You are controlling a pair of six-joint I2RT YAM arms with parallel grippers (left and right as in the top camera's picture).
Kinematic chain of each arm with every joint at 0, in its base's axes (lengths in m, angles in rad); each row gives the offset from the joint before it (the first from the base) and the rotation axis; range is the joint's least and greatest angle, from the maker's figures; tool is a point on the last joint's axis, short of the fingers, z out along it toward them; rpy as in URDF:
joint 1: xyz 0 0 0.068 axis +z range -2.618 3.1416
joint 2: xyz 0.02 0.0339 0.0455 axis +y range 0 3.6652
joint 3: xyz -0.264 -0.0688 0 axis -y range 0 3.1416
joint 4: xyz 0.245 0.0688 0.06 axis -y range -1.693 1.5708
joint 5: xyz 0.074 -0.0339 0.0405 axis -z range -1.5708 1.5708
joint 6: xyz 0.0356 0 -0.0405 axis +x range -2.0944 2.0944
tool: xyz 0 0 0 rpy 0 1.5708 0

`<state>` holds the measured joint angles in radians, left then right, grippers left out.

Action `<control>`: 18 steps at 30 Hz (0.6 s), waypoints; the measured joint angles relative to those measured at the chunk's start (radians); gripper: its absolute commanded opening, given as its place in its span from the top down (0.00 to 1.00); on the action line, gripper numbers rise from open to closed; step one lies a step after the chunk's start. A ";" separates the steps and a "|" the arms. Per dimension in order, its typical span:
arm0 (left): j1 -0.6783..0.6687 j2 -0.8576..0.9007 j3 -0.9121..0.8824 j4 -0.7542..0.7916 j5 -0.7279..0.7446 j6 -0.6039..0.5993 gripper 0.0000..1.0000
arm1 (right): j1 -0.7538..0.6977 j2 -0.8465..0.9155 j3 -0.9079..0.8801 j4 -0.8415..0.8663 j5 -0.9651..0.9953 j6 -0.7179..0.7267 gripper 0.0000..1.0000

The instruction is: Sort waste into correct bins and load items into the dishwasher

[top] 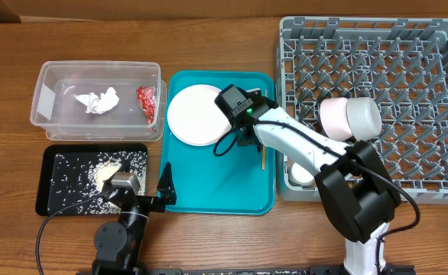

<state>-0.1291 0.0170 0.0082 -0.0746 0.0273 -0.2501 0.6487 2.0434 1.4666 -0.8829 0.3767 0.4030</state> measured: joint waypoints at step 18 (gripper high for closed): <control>0.000 0.000 0.000 0.000 0.000 0.000 0.00 | -0.035 0.050 0.009 -0.105 -0.230 -0.150 0.96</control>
<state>-0.1291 0.0170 0.0086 -0.0746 0.0273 -0.2501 0.6136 2.0937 1.4754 -0.9882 0.1463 0.2527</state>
